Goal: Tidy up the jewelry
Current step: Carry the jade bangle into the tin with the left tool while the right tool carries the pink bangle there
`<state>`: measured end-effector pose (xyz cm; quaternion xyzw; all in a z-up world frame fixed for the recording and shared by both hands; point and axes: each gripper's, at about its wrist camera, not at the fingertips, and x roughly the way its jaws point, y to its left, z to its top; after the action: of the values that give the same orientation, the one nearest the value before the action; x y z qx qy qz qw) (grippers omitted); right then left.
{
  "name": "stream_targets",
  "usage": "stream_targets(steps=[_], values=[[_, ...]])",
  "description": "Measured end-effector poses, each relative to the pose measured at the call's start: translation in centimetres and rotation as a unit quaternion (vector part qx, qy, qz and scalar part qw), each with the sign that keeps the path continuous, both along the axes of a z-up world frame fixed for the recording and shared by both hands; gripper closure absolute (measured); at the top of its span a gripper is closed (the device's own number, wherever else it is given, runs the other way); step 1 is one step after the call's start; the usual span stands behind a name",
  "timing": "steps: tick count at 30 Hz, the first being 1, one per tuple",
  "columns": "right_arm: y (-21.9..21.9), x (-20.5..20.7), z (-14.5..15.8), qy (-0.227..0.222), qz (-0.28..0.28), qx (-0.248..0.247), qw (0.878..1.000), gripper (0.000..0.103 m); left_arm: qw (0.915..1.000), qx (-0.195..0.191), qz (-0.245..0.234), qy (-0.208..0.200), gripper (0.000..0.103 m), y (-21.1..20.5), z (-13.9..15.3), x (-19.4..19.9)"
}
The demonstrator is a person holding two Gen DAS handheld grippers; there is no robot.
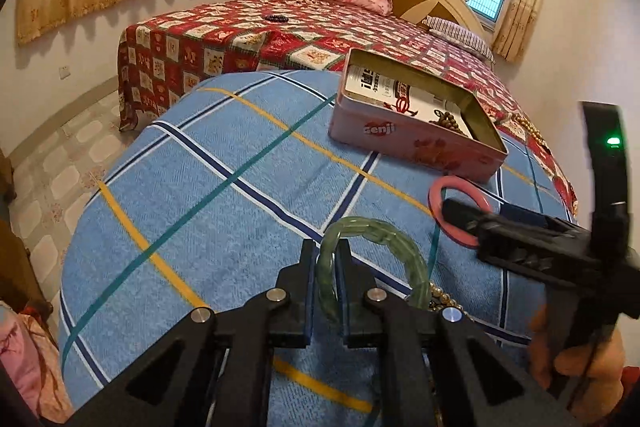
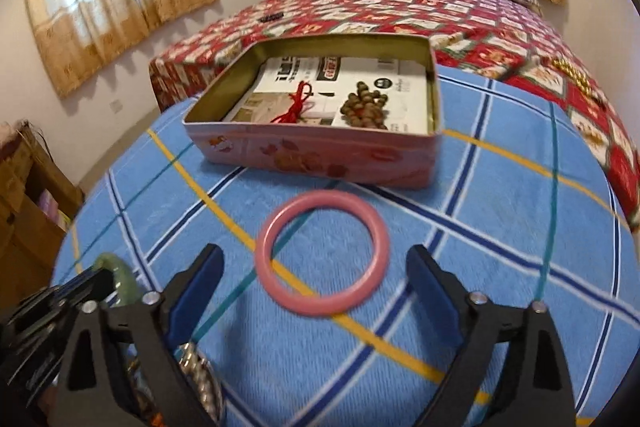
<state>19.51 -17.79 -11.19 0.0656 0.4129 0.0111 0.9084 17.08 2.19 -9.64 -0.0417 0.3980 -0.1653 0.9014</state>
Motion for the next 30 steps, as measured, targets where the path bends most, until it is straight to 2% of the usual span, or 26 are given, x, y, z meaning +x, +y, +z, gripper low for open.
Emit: stream_targets(steps=[2, 5, 9, 12, 17, 23, 30], values=[[0.7, 0.4, -1.0, 0.020, 0.004, -0.025, 0.999, 0.003, 1.0000, -0.001, 0.000, 0.002, 0.094, 0.0, 0.0, 0.2], [1.7, 0.2, -1.1, 0.025, 0.017, -0.058, 0.998, 0.005, 1.0000, 0.000, -0.001, 0.004, 0.094, -0.1, -0.2, 0.2], [1.8, -0.1, -0.9, 0.022, 0.017, -0.070, 0.997, 0.017, 1.0000, 0.006, 0.003, 0.003, 0.094, -0.1, -0.2, 0.2], [1.9, -0.6, -0.9, 0.017, 0.021, -0.073, 0.997, 0.021, 0.9999, 0.009, 0.006, 0.005, 0.094, -0.1, -0.3, 0.2], [1.7, -1.0, -0.6, 0.006, 0.021, -0.049, 0.999, 0.022, 0.9999, 0.012, 0.008, -0.006, 0.094, -0.1, 0.1, -0.2], [0.3, -3.4, 0.8, -0.043, 0.007, -0.007, 0.999, 0.022, 0.9998, 0.004, -0.001, -0.018, 0.094, -0.3, 0.7, -0.6], [-1.5, -5.0, 3.4, -0.098, -0.025, 0.024, 0.995, 0.023, 0.9984, -0.021, -0.021, -0.047, 0.094, -0.8, 2.9, -0.4]])
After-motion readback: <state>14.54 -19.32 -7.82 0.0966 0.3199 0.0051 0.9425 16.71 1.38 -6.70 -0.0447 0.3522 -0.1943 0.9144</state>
